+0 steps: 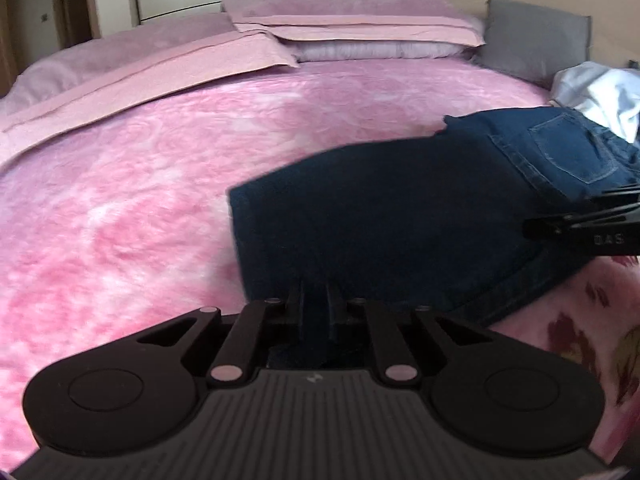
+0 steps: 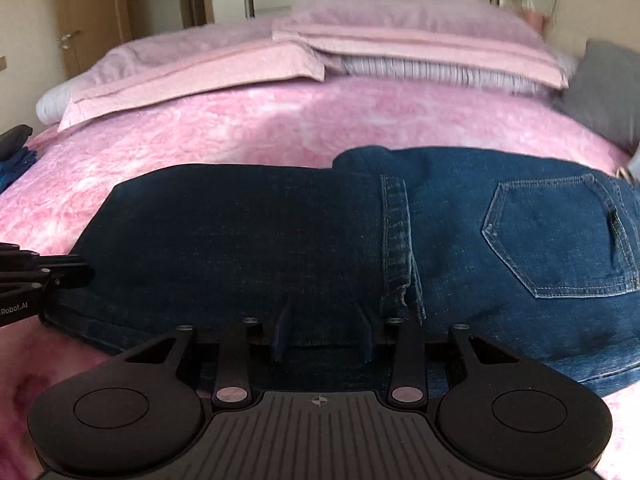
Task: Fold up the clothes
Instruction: 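Release the hem and smooth the folded jeans with both grippers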
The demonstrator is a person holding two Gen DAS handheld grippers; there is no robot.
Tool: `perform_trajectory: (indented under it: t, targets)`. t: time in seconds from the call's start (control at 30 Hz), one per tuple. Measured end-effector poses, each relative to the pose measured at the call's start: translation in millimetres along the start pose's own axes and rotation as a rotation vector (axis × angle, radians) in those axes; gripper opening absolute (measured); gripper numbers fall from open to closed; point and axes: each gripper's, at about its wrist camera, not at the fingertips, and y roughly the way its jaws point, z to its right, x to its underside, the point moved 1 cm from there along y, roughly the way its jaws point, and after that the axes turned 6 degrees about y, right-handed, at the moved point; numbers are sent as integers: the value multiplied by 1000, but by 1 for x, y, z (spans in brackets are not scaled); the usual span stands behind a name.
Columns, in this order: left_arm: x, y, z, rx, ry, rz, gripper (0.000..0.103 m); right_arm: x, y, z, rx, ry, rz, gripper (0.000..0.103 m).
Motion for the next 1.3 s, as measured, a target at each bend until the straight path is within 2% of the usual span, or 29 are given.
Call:
perform_trajectory:
  t: [0.03,0.13,0.17,0.2,0.23,0.33,0.4,0.5,0.6,0.73,1.0,1.3]
  targets:
    - [-1,-8,2,-7,4,11,7,-1,-3,-1,4,-3,4,38]
    - [2,-19,4,20,-46,1,10,3,-21,-4,15,-26,107,38]
    - [4,-14,5,8,-55,-18,11,5,-18,-2,20,-13,100,38]
    - [7,-9,5,-8,-68,-33,11,8,-7,1,23,8,45,38]
    - [7,-6,6,-23,-84,-44,11,14,2,4,16,18,29,38]
    - [-1,-20,12,-74,-122,-62,11,14,-12,-1,40,4,18,38]
    - [-5,-32,16,-103,-149,-72,12,17,-34,-2,30,42,40,38]
    - [-2,-52,26,-120,-189,-89,18,25,-61,-1,30,110,44,38]
    - [7,-72,36,-135,-227,-110,24,38,-75,-1,50,154,5,38]
    - [15,-103,51,-169,-208,-113,25,51,-106,-4,65,167,17,38]
    - [14,-176,78,-222,-147,-12,30,61,-168,-13,45,182,89,38]
    - [21,-224,98,-240,-105,45,30,78,-206,-26,13,153,117,39]
